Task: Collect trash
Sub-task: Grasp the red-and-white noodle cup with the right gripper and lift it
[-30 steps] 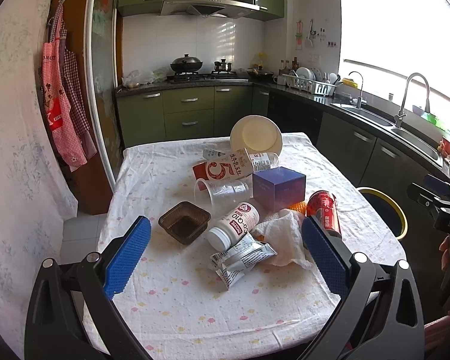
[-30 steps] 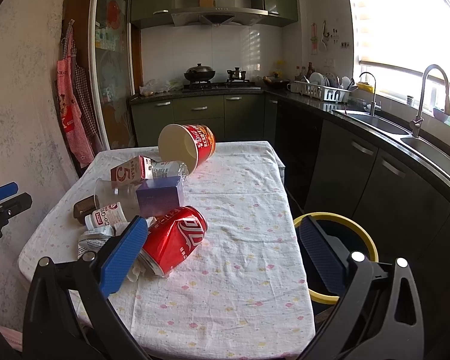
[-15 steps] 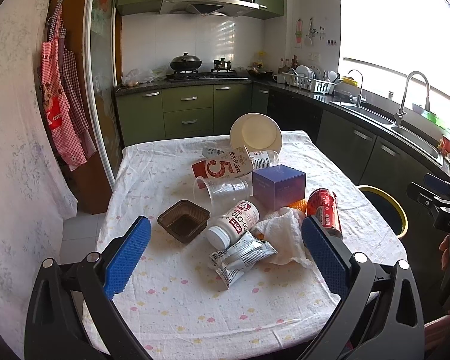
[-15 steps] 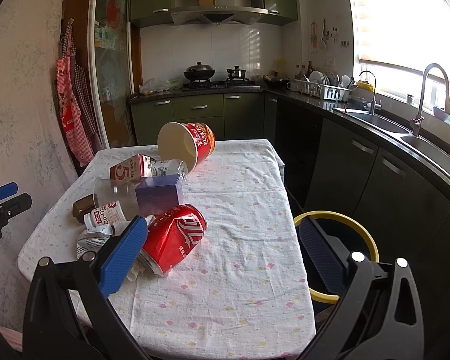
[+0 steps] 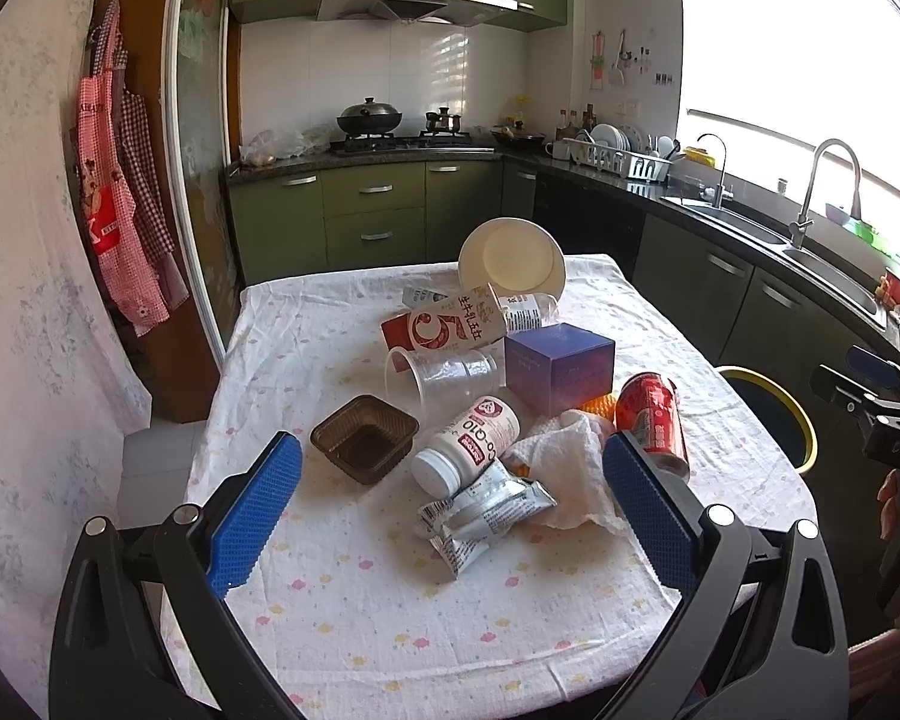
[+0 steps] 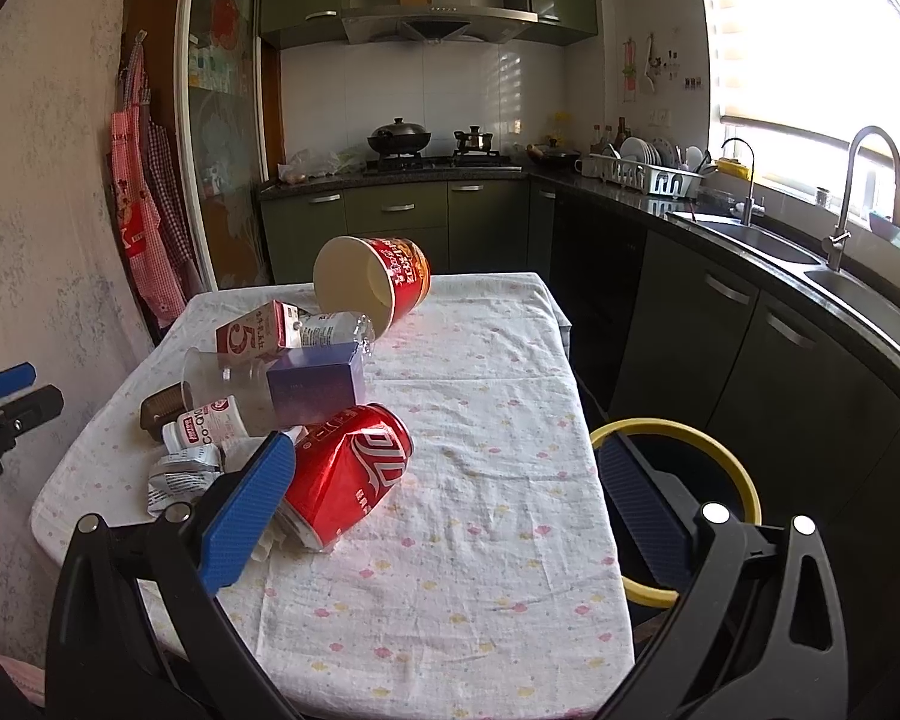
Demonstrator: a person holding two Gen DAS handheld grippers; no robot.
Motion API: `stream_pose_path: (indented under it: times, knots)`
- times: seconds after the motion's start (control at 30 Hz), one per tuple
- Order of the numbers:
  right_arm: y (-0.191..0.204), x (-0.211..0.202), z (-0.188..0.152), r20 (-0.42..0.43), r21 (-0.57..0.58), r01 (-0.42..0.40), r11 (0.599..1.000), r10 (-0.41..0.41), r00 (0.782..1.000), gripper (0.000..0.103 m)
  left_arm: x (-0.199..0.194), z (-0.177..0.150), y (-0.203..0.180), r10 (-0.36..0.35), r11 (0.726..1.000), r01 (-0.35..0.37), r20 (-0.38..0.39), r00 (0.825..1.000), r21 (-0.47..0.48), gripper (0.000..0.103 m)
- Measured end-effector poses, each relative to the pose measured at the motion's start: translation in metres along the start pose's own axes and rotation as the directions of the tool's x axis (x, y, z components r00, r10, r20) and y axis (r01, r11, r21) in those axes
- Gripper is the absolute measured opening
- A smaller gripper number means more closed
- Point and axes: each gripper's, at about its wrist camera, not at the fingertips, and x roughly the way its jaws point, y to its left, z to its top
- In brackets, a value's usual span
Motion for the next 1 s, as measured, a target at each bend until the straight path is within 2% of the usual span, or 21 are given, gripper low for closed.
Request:
stream_pose_path:
  times: [0.1,0.2,0.4,0.57,0.77,0.87,1.0]
  knots:
    - [-0.001,0.011,0.012,0.019,-0.003,0.023,1.000,-0.023,1.000,0.097,0.009,0.012,0.006,0.018,1.000,-0.018,0.020,1.000,0.007,0.099]
    - [0.007,0.031,0.031,0.027,-0.066,0.037,0.997,-0.036,0.999,0.097,0.025,0.027,0.013,0.043,0.999,-0.044,0.032,0.999,0.011,0.099]
    - [0.026,0.084,0.073,-0.003,-0.174,-0.057,0.983,0.057,0.998,0.096,0.074,0.060,0.029,0.076,0.997,-0.077,0.031,0.997,0.005,0.099]
    - [0.044,0.140,0.103,-0.055,-0.250,-0.078,0.965,0.066,0.996,0.077,0.124,0.083,0.039,0.093,0.996,-0.093,0.017,0.996,0.000,0.099]
    - [0.072,0.212,0.131,-0.096,-0.373,-0.051,0.926,0.016,0.995,0.068,0.176,0.102,0.052,0.078,0.996,-0.077,0.006,0.997,-0.049,0.099]
    - [0.088,0.247,0.136,-0.095,-0.448,-0.006,0.894,-0.041,0.995,0.060,0.198,0.106,0.058,0.059,0.995,-0.058,-0.001,0.998,-0.076,0.099]
    - [0.102,0.292,0.136,-0.092,-0.524,0.051,0.850,-0.116,0.989,0.055,0.212,0.105,0.062,0.043,0.995,-0.043,0.000,0.999,-0.091,0.099]
